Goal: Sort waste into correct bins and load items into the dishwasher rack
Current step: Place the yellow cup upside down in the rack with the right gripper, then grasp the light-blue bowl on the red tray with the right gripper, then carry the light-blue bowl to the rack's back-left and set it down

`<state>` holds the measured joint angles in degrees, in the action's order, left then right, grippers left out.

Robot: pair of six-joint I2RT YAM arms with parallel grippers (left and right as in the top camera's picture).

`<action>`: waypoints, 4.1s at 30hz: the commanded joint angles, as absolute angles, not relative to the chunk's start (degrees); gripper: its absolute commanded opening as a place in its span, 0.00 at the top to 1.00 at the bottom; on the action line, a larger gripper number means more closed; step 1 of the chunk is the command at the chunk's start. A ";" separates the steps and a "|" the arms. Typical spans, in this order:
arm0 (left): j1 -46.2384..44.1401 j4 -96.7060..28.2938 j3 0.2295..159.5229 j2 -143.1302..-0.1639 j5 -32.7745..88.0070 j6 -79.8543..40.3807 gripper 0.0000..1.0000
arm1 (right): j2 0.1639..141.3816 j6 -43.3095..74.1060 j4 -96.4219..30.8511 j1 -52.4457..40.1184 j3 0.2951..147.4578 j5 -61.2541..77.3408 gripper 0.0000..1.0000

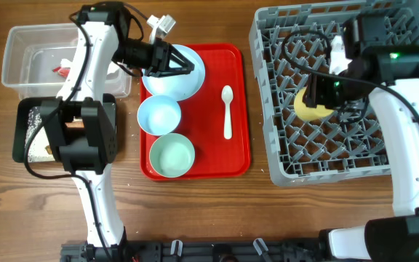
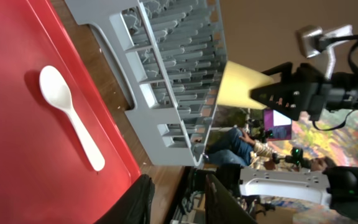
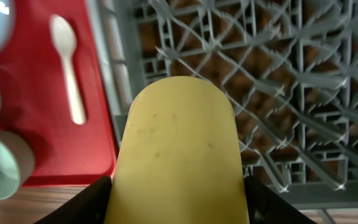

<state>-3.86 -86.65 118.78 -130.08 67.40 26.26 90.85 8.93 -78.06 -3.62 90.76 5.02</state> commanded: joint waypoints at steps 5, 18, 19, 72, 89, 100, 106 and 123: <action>-5.04 -85.01 119.81 -130.39 66.32 26.57 0.65 | 91.64 12.56 -74.43 -6.81 80.25 4.58 0.47; -5.04 -85.01 119.81 -130.39 66.32 26.57 0.63 | 93.67 13.91 -71.40 -7.77 77.23 4.54 0.16; -5.04 -84.99 119.81 -130.39 66.30 26.57 0.63 | 93.67 13.93 -71.16 -7.75 77.25 4.54 0.09; 2.81 -82.70 130.08 -112.29 -6.94 -22.15 0.00 | 127.17 21.17 -35.70 -38.72 95.55 19.38 0.79; 2.79 -82.70 130.08 -112.29 -6.94 -22.15 0.00 | 103.18 21.04 -35.05 -28.60 95.59 1.54 0.96; 2.81 -82.72 130.08 -112.29 -6.96 -22.15 0.00 | 104.42 8.45 -26.30 -17.26 95.55 -51.72 0.96; 2.79 -82.70 130.08 -112.29 -6.94 -22.15 0.00 | 115.00 -21.54 -11.05 -16.32 95.55 -60.40 0.96; 2.79 -82.72 130.08 -112.29 -6.94 -22.15 0.00 | 120.55 -27.00 -16.69 -21.54 95.50 -56.71 0.96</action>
<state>2.74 -82.83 130.08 -111.77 -6.22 -21.39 120.01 -26.46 -14.55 -21.21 95.35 -57.69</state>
